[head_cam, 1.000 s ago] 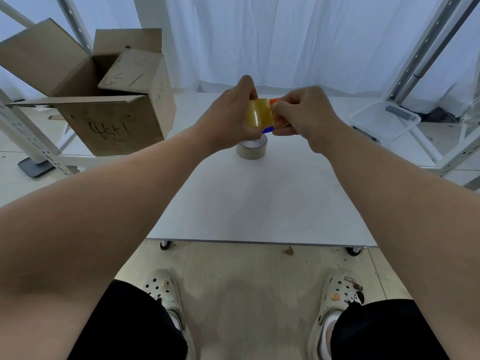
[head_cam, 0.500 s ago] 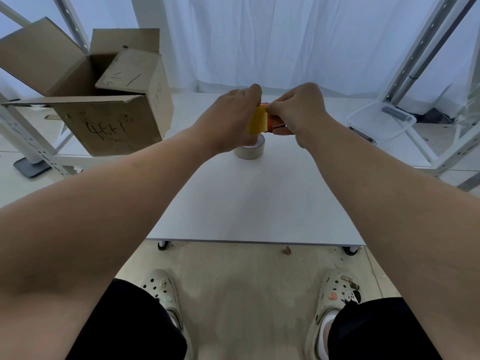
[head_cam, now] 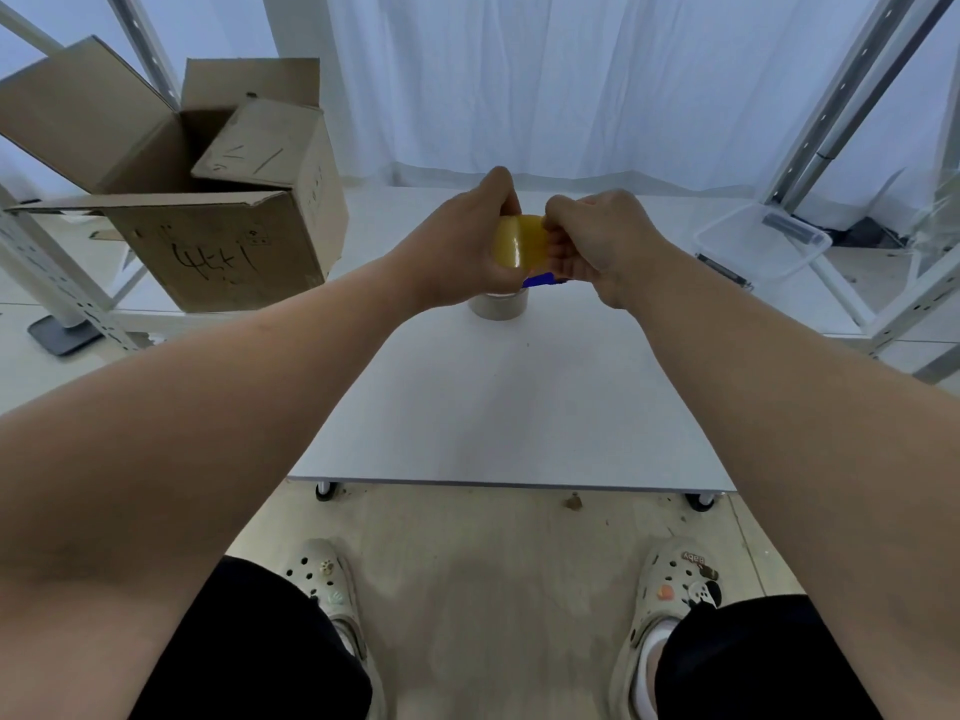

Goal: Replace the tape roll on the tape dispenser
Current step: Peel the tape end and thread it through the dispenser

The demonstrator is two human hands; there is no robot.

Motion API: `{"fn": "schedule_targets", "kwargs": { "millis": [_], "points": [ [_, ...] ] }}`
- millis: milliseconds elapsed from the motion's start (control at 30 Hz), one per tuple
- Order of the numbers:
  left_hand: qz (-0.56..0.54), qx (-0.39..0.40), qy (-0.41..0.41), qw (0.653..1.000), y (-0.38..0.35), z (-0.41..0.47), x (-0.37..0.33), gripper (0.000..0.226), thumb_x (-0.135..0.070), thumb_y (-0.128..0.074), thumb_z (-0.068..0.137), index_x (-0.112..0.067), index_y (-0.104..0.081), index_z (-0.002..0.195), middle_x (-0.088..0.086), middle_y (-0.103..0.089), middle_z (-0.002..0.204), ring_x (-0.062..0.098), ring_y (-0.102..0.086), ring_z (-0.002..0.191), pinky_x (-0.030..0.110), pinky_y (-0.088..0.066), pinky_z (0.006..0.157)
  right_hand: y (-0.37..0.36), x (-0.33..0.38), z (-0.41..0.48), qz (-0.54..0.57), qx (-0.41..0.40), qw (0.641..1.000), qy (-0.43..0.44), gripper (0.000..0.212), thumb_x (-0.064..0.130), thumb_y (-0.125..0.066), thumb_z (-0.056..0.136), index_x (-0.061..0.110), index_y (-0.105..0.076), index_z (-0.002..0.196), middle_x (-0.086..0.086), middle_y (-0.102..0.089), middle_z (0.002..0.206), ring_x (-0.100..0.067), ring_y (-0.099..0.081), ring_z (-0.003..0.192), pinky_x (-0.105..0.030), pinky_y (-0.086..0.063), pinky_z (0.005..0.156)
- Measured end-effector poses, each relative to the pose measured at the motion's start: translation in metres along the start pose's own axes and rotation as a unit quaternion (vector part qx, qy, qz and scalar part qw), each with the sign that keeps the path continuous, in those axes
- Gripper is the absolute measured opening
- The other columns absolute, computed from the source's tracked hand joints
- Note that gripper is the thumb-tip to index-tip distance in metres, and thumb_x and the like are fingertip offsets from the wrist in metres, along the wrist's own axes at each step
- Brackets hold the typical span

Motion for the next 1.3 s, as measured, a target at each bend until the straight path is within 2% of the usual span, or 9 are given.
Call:
{"fn": "schedule_targets", "kwargs": {
  "millis": [167,333,467,700,867,1000,1100,1233,1300],
  "points": [
    [-0.007,-0.010,0.014,1.000,0.000,-0.001,0.004,0.063,-0.033,-0.080,0.069,-0.008,-0.041,0.111,0.002,-0.055,0.102,0.021,-0.053,0.086,0.023,-0.047,0.063,-0.007,0.004,-0.002,-0.049,-0.028,0.998,0.026,0.042,0.043,-0.069,0.080,0.005,-0.064,0.097,-0.012,-0.069,0.096,-0.030,-0.069,0.089,-0.042,-0.059,0.081],
    [-0.001,-0.018,0.026,1.000,0.001,0.000,0.004,0.059,-0.031,-0.079,0.069,-0.008,-0.042,0.108,0.008,-0.058,0.099,0.023,-0.055,0.083,0.034,-0.050,0.064,-0.003,0.006,-0.002,-0.085,-0.064,0.994,0.035,0.023,0.032,-0.070,0.083,0.010,-0.062,0.088,-0.008,-0.068,0.098,-0.028,-0.067,0.093,-0.042,-0.058,0.083],
    [0.005,-0.012,0.025,1.000,0.001,0.000,0.002,0.057,-0.030,-0.081,0.067,-0.015,-0.039,0.103,0.001,-0.053,0.098,0.019,-0.051,0.083,0.019,-0.043,0.057,-0.003,0.006,-0.002,-0.066,-0.069,0.995,0.020,0.013,0.021,-0.068,0.085,0.010,-0.060,0.085,-0.012,-0.068,0.100,-0.029,-0.067,0.094,-0.044,-0.058,0.082],
    [0.025,0.000,0.018,1.000,0.000,-0.001,0.003,0.063,-0.027,-0.081,0.067,-0.012,-0.042,0.113,0.001,-0.052,0.106,0.016,-0.048,0.089,0.020,-0.040,0.063,-0.012,0.002,-0.001,-0.078,-0.001,0.997,0.001,0.029,0.021,-0.053,0.094,0.001,-0.058,0.115,-0.018,-0.063,0.112,-0.032,-0.064,0.103,-0.043,-0.057,0.088],
    [0.019,-0.006,0.011,1.000,0.002,-0.001,0.002,0.061,-0.026,-0.081,0.067,-0.011,-0.043,0.112,0.000,-0.051,0.104,0.016,-0.048,0.088,0.014,-0.038,0.061,-0.014,0.004,-0.002,-0.085,0.024,0.996,0.005,0.025,0.023,-0.045,0.096,0.003,-0.054,0.107,-0.014,-0.056,0.099,-0.028,-0.060,0.095,-0.046,-0.055,0.091],
    [0.024,-0.004,0.006,1.000,0.002,-0.002,0.004,0.062,-0.028,-0.081,0.067,-0.011,-0.042,0.113,0.002,-0.053,0.107,0.016,-0.048,0.088,0.017,-0.040,0.060,-0.007,0.004,-0.001,-0.084,0.011,0.996,0.018,0.024,0.022,-0.055,0.094,0.003,-0.059,0.108,-0.015,-0.063,0.102,-0.029,-0.067,0.093,-0.038,-0.060,0.080],
    [0.056,0.004,0.005,0.998,-0.001,0.000,0.005,0.063,-0.031,-0.080,0.067,-0.012,-0.042,0.114,0.007,-0.056,0.113,0.017,-0.047,0.090,0.026,-0.041,0.067,-0.004,0.003,-0.001,-0.094,-0.002,0.995,0.025,0.017,0.022,-0.061,0.091,0.006,-0.060,0.097,-0.009,-0.062,0.087,-0.021,-0.066,0.075,-0.028,-0.060,0.064],
    [0.078,0.012,-0.002,0.997,-0.002,0.001,0.004,0.061,-0.032,-0.078,0.069,-0.011,-0.042,0.114,0.009,-0.056,0.110,0.019,-0.047,0.088,0.029,-0.040,0.068,-0.005,0.003,0.000,-0.104,0.002,0.994,0.023,0.013,0.018,-0.058,0.092,0.005,-0.056,0.091,-0.004,-0.055,0.073,-0.015,-0.059,0.060,-0.020,-0.055,0.051],
    [0.082,0.018,-0.010,0.996,-0.004,0.001,0.003,0.059,-0.030,-0.078,0.070,-0.010,-0.042,0.113,0.010,-0.057,0.110,0.020,-0.047,0.088,0.028,-0.039,0.067,-0.008,0.003,0.001,-0.131,0.013,0.991,0.029,0.015,0.018,-0.053,0.093,0.003,-0.055,0.093,-0.009,-0.056,0.077,-0.018,-0.059,0.059,-0.023,-0.055,0.054]
  ]
}}
Point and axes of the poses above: each hand's wrist, its own z-axis towards the middle knuckle, its own y-axis out of the back of the hand, x = y × z, the point moved 8 cm from there along z, towards the middle knuckle
